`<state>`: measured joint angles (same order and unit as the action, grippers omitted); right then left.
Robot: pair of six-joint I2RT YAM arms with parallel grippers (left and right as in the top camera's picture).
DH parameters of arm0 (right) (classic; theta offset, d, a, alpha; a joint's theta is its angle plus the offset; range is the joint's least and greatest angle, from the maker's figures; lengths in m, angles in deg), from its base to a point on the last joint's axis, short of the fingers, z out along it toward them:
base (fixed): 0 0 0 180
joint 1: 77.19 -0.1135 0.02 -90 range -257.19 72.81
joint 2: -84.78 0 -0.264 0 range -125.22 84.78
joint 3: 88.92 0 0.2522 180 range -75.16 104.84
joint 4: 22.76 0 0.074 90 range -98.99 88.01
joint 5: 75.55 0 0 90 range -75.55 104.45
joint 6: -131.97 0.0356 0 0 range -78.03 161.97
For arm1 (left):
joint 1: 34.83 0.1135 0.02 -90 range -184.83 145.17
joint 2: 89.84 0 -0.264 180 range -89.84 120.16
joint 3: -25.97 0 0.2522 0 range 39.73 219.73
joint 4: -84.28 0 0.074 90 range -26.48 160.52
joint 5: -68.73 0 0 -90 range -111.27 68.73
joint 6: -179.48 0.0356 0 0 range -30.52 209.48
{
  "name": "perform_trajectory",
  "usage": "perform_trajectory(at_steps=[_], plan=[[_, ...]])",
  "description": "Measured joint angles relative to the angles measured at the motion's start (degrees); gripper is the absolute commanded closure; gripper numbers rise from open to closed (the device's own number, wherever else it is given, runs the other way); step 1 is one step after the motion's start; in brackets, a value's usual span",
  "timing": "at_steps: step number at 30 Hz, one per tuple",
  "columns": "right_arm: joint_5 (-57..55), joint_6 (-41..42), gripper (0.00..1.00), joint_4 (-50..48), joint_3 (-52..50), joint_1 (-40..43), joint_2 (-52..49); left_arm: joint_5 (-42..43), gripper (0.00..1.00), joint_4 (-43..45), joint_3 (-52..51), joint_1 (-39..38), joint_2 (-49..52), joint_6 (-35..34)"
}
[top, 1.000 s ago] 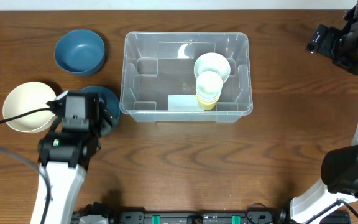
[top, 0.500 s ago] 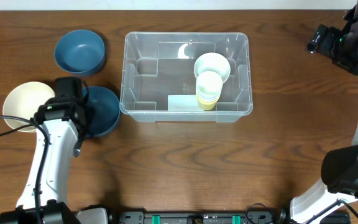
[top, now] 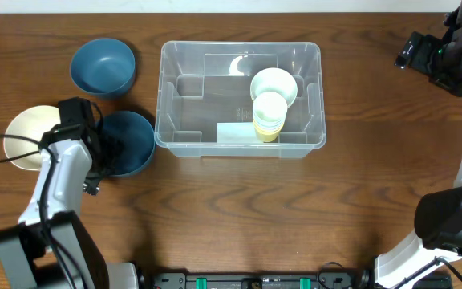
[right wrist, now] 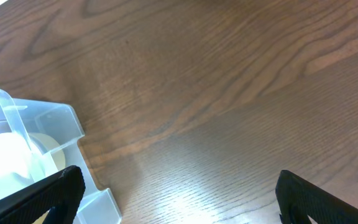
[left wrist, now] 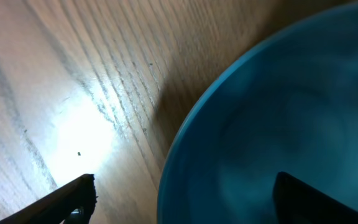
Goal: Pack container
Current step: 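Move the left gripper down and grasp the front dark-blue bowl's rim, then lift the dark-blue bowl into the container and release it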
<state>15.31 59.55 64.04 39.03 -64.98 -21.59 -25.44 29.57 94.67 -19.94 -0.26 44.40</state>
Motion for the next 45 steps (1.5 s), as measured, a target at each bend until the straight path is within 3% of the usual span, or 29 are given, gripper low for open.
perform_trajectory(at_steps=[2, 6, 11, 23, 39, 45], plan=[[0.00, 0.00, 0.01, 0.00, -0.02, 0.00, 0.00, 0.28, 0.20, 0.35, -0.09, 0.00, 1.25, 0.46], [0.00, 0.00, 0.01, 0.00, 0.00, 0.00, 0.00, 0.83, 0.57, 0.48, -0.17, 0.02, 1.86, 1.44], [0.00, 0.00, 0.01, 0.00, 0.00, 0.00, 0.00, 0.98, 0.94, 0.24, -0.17, 0.02, 1.84, 2.19], [0.00, 0.00, 0.01, 0.00, 0.00, 0.00, 0.00, 2.49, 0.94, -0.39, -0.20, 0.07, -0.92, 9.60], [0.00, 0.00, 0.01, 0.00, 0.00, 0.00, 0.00, 2.75, 0.94, -5.57, 5.18, 0.11, -30.38, 14.47], [0.00, 0.00, 0.01, 0.00, 0.00, 0.00, 0.00, 3.43, 0.94, -5.60, 5.20, 0.11, -35.04, 14.93]])
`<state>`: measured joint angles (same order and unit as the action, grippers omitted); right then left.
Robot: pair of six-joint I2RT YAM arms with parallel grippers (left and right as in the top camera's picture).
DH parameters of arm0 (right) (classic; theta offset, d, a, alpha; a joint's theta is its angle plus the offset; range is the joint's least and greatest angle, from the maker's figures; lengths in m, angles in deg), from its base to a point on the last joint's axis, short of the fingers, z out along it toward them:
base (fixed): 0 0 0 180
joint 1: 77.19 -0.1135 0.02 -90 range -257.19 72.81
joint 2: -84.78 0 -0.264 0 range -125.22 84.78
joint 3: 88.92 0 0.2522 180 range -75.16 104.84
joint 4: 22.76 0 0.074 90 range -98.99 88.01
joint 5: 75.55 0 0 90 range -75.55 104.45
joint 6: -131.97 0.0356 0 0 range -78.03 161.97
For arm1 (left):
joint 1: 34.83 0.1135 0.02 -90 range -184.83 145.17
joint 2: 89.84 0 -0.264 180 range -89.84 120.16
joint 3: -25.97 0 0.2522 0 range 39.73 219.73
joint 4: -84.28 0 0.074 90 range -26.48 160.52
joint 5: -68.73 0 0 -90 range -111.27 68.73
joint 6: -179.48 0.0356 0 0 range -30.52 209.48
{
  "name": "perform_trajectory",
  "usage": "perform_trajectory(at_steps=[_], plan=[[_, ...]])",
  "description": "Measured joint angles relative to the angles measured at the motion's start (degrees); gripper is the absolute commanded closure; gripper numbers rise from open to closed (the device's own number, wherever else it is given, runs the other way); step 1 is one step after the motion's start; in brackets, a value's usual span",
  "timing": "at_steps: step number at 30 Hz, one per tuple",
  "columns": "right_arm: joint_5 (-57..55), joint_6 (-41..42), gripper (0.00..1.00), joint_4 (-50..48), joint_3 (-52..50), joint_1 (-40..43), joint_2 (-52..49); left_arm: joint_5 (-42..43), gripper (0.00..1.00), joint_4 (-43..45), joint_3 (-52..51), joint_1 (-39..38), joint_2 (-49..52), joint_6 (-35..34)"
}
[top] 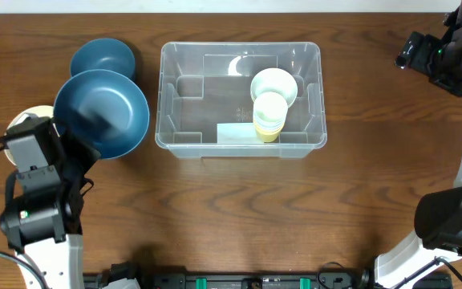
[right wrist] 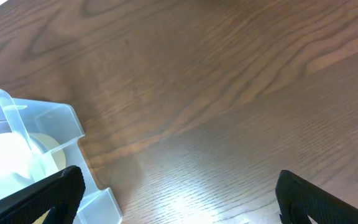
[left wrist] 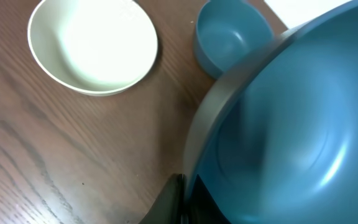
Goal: Pack container
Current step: 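Lift the dark-blue bowl into the container and release it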
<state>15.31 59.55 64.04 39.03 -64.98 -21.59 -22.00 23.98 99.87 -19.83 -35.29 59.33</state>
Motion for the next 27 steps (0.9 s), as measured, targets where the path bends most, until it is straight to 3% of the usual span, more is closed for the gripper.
perform_trajectory(at_steps=[12, 27], plan=[[0.00, 0.00, 0.01, 0.00, -0.02, 0.00, 0.00, 17.00, 0.94, 13.66, 0.00, -3.78, 2.58, 4.92], [0.00, 0.00, 0.01, 0.00, 0.00, 0.00, 0.00, 19.85, 0.94, 28.61, 0.00, -22.60, 20.94, 8.35]])
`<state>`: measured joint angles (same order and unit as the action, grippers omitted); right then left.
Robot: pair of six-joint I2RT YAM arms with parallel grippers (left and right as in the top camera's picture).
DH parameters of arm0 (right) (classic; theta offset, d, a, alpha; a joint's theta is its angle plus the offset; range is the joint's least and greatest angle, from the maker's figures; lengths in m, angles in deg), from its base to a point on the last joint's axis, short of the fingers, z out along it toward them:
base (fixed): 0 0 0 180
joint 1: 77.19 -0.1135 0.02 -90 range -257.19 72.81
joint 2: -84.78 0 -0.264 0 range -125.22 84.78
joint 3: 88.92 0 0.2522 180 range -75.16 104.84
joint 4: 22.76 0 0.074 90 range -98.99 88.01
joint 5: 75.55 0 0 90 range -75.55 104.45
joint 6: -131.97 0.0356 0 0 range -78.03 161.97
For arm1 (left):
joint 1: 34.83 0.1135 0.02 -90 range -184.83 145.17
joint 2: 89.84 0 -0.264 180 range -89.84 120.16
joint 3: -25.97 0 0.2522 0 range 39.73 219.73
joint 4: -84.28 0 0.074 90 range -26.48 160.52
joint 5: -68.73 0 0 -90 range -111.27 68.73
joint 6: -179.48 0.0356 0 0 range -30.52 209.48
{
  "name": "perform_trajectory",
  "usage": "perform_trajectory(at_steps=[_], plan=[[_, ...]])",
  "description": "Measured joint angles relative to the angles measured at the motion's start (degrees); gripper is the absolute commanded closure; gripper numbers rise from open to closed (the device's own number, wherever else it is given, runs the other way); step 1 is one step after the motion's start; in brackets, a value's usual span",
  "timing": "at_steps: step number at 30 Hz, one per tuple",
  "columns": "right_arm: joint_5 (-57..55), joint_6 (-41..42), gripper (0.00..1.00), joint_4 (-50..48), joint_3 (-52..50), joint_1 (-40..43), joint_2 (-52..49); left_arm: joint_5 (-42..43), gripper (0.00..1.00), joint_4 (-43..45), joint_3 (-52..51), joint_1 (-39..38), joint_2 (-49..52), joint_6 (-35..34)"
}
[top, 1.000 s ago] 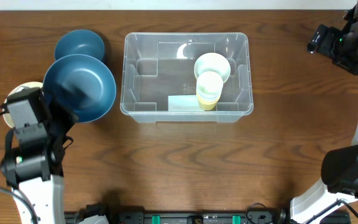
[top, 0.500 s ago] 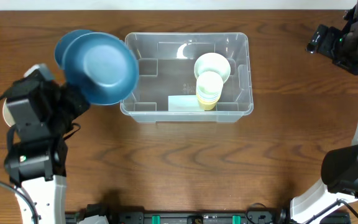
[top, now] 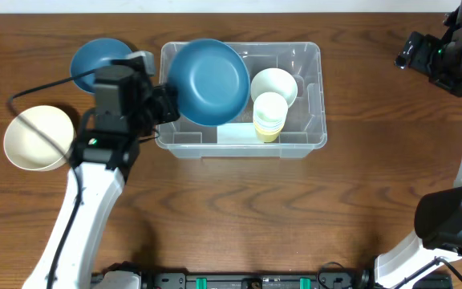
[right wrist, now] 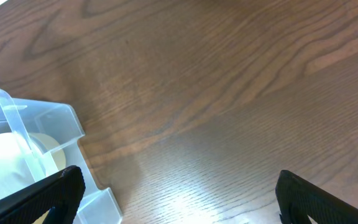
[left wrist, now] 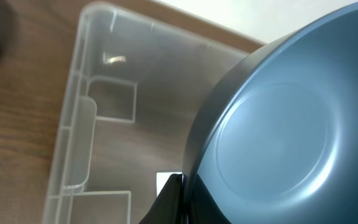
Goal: Pack container
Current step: 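Lift the dark-blue bowl into the container and release it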
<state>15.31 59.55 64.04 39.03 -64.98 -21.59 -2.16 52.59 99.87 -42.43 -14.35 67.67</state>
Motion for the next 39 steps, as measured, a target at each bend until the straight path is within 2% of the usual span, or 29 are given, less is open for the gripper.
perform_trajectory(at_steps=[13, 35, 37, 39], plan=[[0.00, 0.00, 0.01, 0.00, 0.00, 0.00, 0.00, -0.39, 0.94, 5.49, 0.00, -0.17, 13.31, -0.85], [0.00, 0.00, 0.01, 0.00, -0.02, 0.00, 0.00, -0.20, 0.94, 11.43, 0.22, -0.44, 20.33, -0.90], [0.00, 0.00, 0.01, 0.00, 0.00, 0.00, 0.00, -0.22, 0.93, 11.50, 0.35, -0.44, 20.44, -0.90], [0.00, 0.00, 0.01, 0.00, 0.00, 0.00, 0.00, -0.20, 0.83, 11.56, 0.37, -0.44, 20.46, -0.90]])
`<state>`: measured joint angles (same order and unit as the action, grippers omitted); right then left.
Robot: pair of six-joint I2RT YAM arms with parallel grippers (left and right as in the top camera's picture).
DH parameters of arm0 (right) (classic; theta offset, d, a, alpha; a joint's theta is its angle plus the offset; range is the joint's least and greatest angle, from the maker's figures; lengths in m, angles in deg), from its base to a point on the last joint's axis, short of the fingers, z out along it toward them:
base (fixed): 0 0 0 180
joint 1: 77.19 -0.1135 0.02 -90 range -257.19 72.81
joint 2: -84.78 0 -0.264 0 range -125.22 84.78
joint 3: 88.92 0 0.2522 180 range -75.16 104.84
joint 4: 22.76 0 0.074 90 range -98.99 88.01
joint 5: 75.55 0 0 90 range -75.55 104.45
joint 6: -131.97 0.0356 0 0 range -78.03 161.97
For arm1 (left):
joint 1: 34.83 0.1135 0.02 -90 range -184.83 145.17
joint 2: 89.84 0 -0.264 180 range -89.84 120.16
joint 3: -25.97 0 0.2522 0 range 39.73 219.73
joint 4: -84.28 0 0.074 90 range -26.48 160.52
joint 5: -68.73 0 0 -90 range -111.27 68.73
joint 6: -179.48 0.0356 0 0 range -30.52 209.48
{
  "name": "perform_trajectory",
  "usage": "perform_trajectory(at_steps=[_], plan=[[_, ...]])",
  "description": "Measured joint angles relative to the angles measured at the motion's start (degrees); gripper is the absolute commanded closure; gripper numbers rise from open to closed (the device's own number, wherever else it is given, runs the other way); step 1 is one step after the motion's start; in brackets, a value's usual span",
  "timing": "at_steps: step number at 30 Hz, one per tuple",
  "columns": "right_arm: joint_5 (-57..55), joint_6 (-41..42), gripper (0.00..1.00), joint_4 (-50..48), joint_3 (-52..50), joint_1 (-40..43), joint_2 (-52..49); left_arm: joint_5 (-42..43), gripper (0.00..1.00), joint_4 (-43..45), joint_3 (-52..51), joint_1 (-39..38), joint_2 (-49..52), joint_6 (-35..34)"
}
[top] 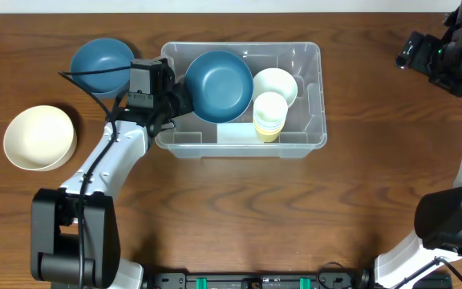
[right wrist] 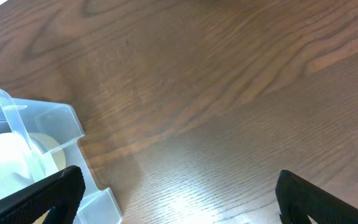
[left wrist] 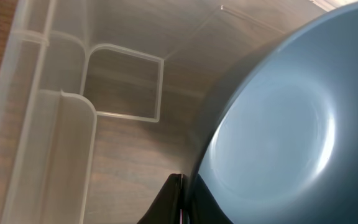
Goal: Pack container
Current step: 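Lift the dark-blue bowl into the container and release it, then withdraw the left gripper toward the cream bowl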
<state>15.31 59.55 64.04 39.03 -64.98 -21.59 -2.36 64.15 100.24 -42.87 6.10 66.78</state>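
A clear plastic container (top: 318, 64) stands in the middle of the table. My left gripper (top: 181, 100) is shut on the rim of a big blue bowl (top: 219, 75), which hangs low inside the container's left half; in the left wrist view the big blue bowl (left wrist: 278, 130) fills the right side. A white bowl (top: 277, 83) and stacked yellow cups (top: 269, 115) sit in the right half. A smaller blue bowl (top: 100, 66) and a cream bowl (top: 38, 138) rest on the table to the left. My right gripper (right wrist: 179, 186) is open, high at the far right.
A white card (top: 233, 133) lies on the container floor near its front wall. The left wrist view shows the container's moulded left wall (left wrist: 61, 124). In the right wrist view only the container's corner (right wrist: 48, 143) and bare wood (right wrist: 229, 93) appear.
My left gripper has gone lower into the container with the big blue bowl, which now sits further inside and nearer the white bowl. The right arm has not moved.
My left gripper was at the big blue bowl on the table left of the container. Then it held that bowl lifted and tilted above the table. Then the bowl was over the container's left half, and now it is down inside.
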Motion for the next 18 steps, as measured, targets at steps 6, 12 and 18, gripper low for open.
perform_trajectory(at_steps=[6, 12, 18], plan=[[0.00, 0.00, 0.01, 0.00, 0.00, 0.00, 0.00, -0.09, 0.65, 0.26, 0.20, 0.11, 0.20, -0.66], [0.00, 0.00, 0.01, 0.00, 0.00, 0.00, 0.00, 0.33, 0.64, 0.92, 0.20, 0.11, 0.24, -2.40], [0.00, 0.00, 0.01, 0.00, 0.00, 0.00, 0.00, 1.97, 0.63, 1.49, 0.20, 0.09, 0.35, -3.02]])
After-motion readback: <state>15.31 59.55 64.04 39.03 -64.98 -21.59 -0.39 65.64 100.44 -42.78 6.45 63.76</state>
